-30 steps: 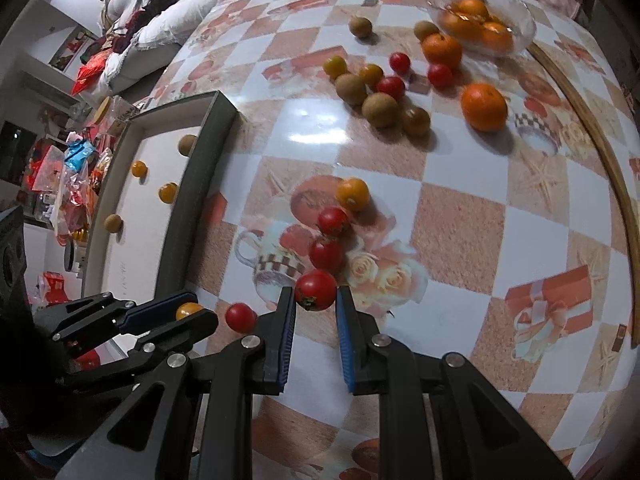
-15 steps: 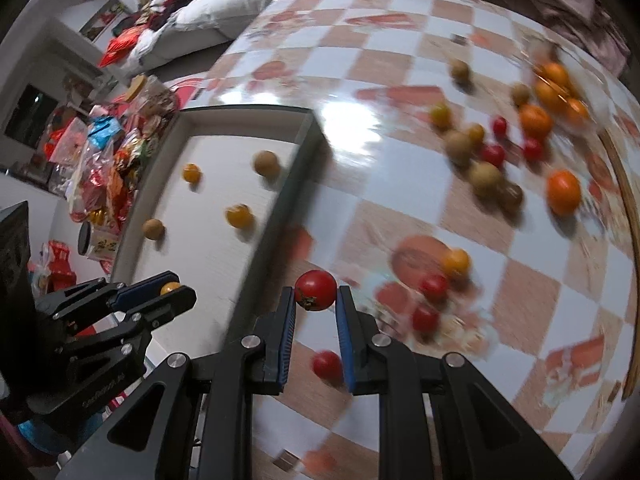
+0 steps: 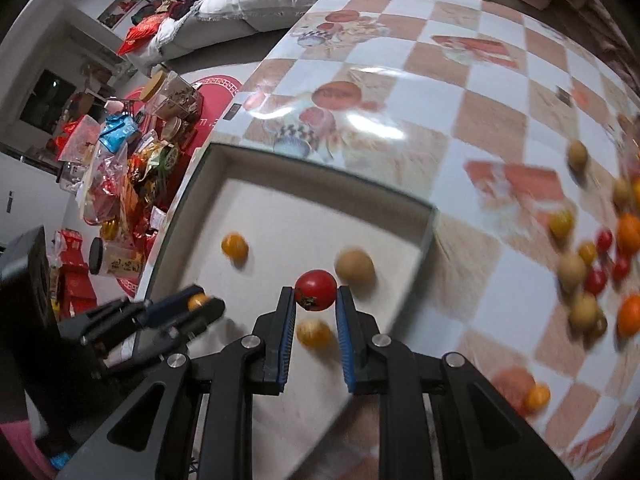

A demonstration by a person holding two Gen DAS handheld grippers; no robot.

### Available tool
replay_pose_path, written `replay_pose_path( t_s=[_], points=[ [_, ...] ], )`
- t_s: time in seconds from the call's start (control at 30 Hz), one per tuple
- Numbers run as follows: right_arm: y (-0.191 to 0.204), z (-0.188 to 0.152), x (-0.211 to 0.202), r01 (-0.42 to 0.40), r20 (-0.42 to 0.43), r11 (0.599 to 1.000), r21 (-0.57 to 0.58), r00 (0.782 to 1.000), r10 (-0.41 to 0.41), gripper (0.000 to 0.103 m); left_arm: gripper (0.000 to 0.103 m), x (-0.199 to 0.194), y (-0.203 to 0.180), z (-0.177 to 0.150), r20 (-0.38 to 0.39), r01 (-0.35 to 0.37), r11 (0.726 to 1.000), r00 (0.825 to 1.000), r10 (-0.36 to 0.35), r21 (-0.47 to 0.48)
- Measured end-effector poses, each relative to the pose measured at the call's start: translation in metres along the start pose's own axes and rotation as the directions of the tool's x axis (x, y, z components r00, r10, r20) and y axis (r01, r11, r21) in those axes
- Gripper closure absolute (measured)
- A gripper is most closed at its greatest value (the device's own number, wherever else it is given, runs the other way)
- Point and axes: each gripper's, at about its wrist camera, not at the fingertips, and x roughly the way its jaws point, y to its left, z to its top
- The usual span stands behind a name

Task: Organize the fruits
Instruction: 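Carry both held tomatoes over the white tray, then open both tools to drop the tomatoes into the white tray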

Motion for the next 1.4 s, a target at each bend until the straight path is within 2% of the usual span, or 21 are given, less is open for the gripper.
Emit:
replay_pose_path(
  t_s=[0.2, 0.4, 0.43, 0.47, 0.5, 0.53, 0.6, 0.73, 0.77, 0.8, 0.83, 0.87, 0.9, 0.97, 1.07, 1.17, 1.4],
  points=[
    [0.012, 0.025, 0.026, 0.021, -0.03, 0.999, -0.03, 0.999, -0.022, 0.081, 0.081, 0.014, 0.003, 0.004, -0.017, -0.019, 1.0, 1.0, 0.02, 0.001],
    [0.015, 0.03, 0.047, 0.061, -0.078, 0.997, -0.047, 0.995, -0.064, 0.081, 0.08, 0.018, 0.001, 0.006, -0.013, -0.032, 0.999, 0.999, 0.032, 0.021],
    [0.016, 0.03, 0.05, 0.066, -0.082, 0.996, -0.051, 0.994, -0.07, 0.08, 0.078, 0.018, 0.0, 0.006, -0.014, -0.034, 0.999, 0.999, 0.035, 0.025],
    [0.016, 0.03, 0.051, 0.07, -0.084, 0.996, -0.054, 0.994, -0.074, 0.08, 0.071, 0.018, 0.0, 0.006, -0.014, -0.032, 0.999, 0.999, 0.033, 0.028],
    [0.016, 0.031, 0.051, 0.072, -0.082, 0.996, -0.055, 0.994, -0.077, 0.08, 0.047, 0.018, 0.0, 0.006, -0.012, -0.032, 0.999, 0.999, 0.033, 0.026],
    [0.016, 0.031, 0.051, 0.074, -0.083, 0.996, -0.058, 0.993, -0.079, 0.08, 0.034, 0.017, 0.001, 0.006, -0.002, -0.043, 0.999, 0.999, 0.043, 0.023],
    [0.016, 0.032, 0.051, 0.073, -0.085, 0.996, -0.057, 0.993, -0.078, 0.08, 0.034, 0.013, 0.001, 0.005, 0.026, -0.055, 0.998, 0.998, 0.054, 0.026],
    [0.015, 0.034, 0.051, 0.065, -0.086, 0.997, -0.04, 0.994, -0.068, 0.078, 0.034, 0.015, 0.003, 0.004, 0.004, -0.054, 0.998, 0.999, 0.054, 0.023],
    [0.013, 0.035, 0.051, 0.065, -0.086, 0.997, -0.035, 0.994, -0.068, 0.072, 0.034, 0.015, 0.003, 0.003, 0.004, -0.055, 0.998, 0.998, 0.055, 0.022],
    [0.012, 0.035, 0.05, 0.066, -0.084, 0.997, -0.029, 0.994, -0.068, 0.06, 0.034, 0.015, 0.004, 0.002, 0.001, -0.054, 0.998, 0.999, 0.054, 0.022],
    [0.011, 0.036, 0.048, 0.061, -0.079, 0.998, -0.025, 0.995, -0.063, 0.052, 0.034, 0.015, 0.004, 0.0, -0.002, -0.053, 0.998, 0.999, 0.053, 0.022],
    [0.011, 0.036, 0.047, 0.058, -0.076, 0.998, -0.022, 0.995, -0.06, 0.038, 0.034, 0.015, 0.004, -0.001, -0.005, -0.054, 0.998, 0.999, 0.054, 0.023],
    [0.011, 0.036, 0.045, 0.055, -0.069, 0.998, -0.019, 0.996, -0.057, 0.034, 0.034, 0.014, 0.004, -0.002, -0.007, -0.056, 0.998, 0.998, 0.056, 0.023],
    [0.011, 0.035, 0.039, 0.049, -0.051, 0.999, -0.012, 0.997, -0.05, 0.034, 0.034, 0.014, 0.003, -0.004, -0.012, -0.057, 0.998, 0.998, 0.058, 0.025],
    [0.009, 0.034, 0.029, 0.025, -0.03, 1.0, 0.011, 0.999, -0.025, 0.024, 0.031, 0.01, 0.0, -0.009, -0.012, -0.065, 0.997, 0.998, 0.065, 0.028],
    [0.008, 0.032, 0.014, -0.001, 0.006, 1.0, 0.029, 1.0, 0.0, 0.023, 0.031, 0.006, -0.005, -0.012, -0.011, -0.066, 0.997, 0.998, 0.067, 0.042],
    [-0.013, 0.012, -0.023, -0.004, 0.063, 0.997, 0.077, 0.998, -0.001, 0.023, 0.031, -0.006, -0.025, -0.017, -0.006, -0.049, 0.996, 0.999, 0.05, 0.075]
  ],
)
